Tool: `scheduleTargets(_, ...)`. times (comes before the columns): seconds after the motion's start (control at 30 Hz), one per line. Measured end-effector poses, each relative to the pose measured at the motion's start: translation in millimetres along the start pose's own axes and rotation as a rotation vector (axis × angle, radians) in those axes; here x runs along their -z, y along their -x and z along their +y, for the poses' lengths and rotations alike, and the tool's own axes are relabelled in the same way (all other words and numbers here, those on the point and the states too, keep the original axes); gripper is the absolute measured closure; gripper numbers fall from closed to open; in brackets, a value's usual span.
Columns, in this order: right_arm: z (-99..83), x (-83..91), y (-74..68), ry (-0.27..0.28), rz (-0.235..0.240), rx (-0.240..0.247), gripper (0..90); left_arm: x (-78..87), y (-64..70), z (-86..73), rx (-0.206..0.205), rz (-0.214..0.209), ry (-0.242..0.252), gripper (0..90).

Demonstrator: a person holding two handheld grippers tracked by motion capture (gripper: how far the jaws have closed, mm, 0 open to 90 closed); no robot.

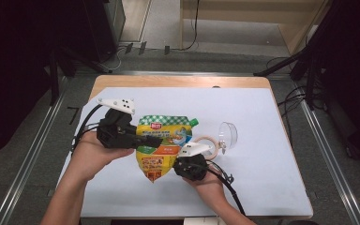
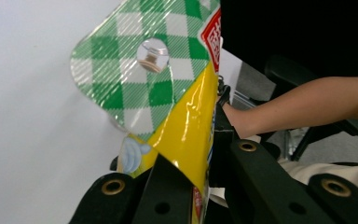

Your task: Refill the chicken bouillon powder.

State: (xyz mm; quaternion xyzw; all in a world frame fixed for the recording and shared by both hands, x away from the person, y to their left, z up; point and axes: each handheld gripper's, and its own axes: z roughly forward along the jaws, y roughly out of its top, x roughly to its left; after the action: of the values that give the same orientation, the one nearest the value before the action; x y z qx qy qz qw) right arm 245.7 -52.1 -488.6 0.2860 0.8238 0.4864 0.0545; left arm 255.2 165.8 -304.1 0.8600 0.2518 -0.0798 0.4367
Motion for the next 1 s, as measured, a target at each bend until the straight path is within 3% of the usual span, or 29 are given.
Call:
scheduleTargets(0.13,-1.7,1.0,-1.0,0.014,0.033,0.032,83.1,-1.5,-2.9,-0.8,0.016,0.017,-0.017,90.0)
scheduleTargets(0.23,-1.9,0.2,-5.7,0.022,0.034,0.074,81.3,-1.4,-5.1,-1.2,0.033,-0.004,-0.007,90.0)
scheduleTargets(0.33,-2.8,0.6,-10.6,0.027,0.036,0.088,79.9,-2.1,-6.3,-1.2,0.04,-0.003,0.004,90.0)
scheduleTargets(0.4,-3.1,0.4,-12.2,0.021,0.05,0.099,79.7,-4.5,-5.1,-0.4,0.044,0.058,0.027,89.3)
scheduleTargets(0.5,-4.0,0.3,-15.6,0.016,0.084,0.089,79.5,-10.0,-4.4,1.1,0.055,0.093,0.037,86.9)
scheduleTargets(0.77,-3.8,4.2,-29.2,-0.002,0.062,0.181,77.8,-26.1,-9.4,0.8,0.086,0.104,0.035,82.0)
scheduleTargets(1.0,-3.3,7.8,-41.0,0.001,0.085,0.202,77.7,-35.9,-7.9,2.7,0.081,0.117,0.042,81.8)
